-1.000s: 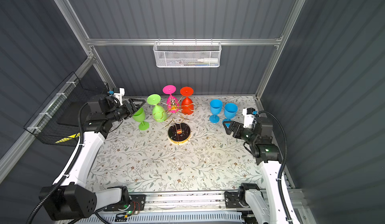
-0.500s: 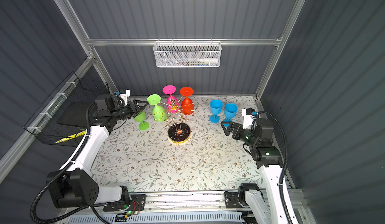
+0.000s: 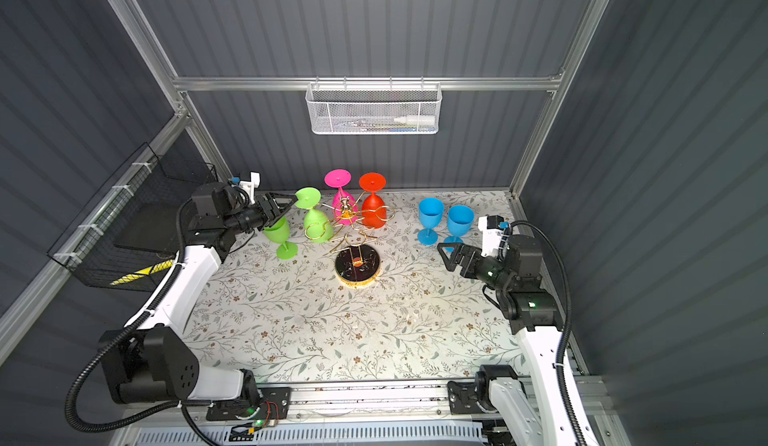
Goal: Take the wine glass off the wine glass rack
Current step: 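Move the left gripper to the stem of the green glass on the rack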
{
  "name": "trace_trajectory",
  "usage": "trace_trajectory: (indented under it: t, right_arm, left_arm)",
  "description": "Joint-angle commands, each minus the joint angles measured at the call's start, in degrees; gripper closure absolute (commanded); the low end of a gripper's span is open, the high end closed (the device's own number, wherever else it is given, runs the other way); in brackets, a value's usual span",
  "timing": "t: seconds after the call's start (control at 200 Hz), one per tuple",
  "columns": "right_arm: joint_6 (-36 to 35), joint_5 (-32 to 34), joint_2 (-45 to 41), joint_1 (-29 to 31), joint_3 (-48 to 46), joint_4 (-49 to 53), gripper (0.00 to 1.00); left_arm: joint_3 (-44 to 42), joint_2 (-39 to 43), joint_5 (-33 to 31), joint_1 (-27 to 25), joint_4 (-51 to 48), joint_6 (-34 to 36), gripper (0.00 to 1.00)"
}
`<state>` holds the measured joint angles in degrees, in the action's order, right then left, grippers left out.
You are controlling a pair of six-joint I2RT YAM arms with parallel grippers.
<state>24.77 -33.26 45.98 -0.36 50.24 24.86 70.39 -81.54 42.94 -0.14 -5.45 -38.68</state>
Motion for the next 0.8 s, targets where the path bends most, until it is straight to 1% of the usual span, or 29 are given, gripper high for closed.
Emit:
trace_trajectory:
  t: [0.0, 0.19, 0.35, 0.475, 0.605, 0.795]
  right_arm:
    - [0.36, -0.96, -0.01, 0.36, 0.21, -1.10, 0.01]
    - [0.36, -1.00, 0.04, 0.59, 0.12, -1.00, 0.01]
    - [0.45, -1.02, -0.03, 0.67, -0.15, -1.04, 0.01]
    - [0.52, -1.10, 0.14, 0.85, -0.14, -1.11, 0.01]
    - [0.61, -1.20, 0.34, 0.94, -0.05, -1.21, 0.01]
    - [0.57, -1.20, 0.25, 1.08, -0.05, -1.17, 0.01]
  left_arm:
    - [2.04, -1.03, 0.21, -1.38, 1.15, -0.48, 0.45]
    - [2.56, -1.79, -0.13, -1.62, 0.89, -0.52, 0.59]
    - [3.51, -1.42, -0.83, -1.62, -0.65, 0.18, 0.73]
    - [3.94, -1.09, -1.31, -1.62, -1.61, 0.24, 0.81]
    - [4.49, -0.91, -1.46, -1.62, -2.45, -0.05, 0.87]
    - [5.03, -0.30, -1.37, -1.62, -2.46, -1.04, 0.92]
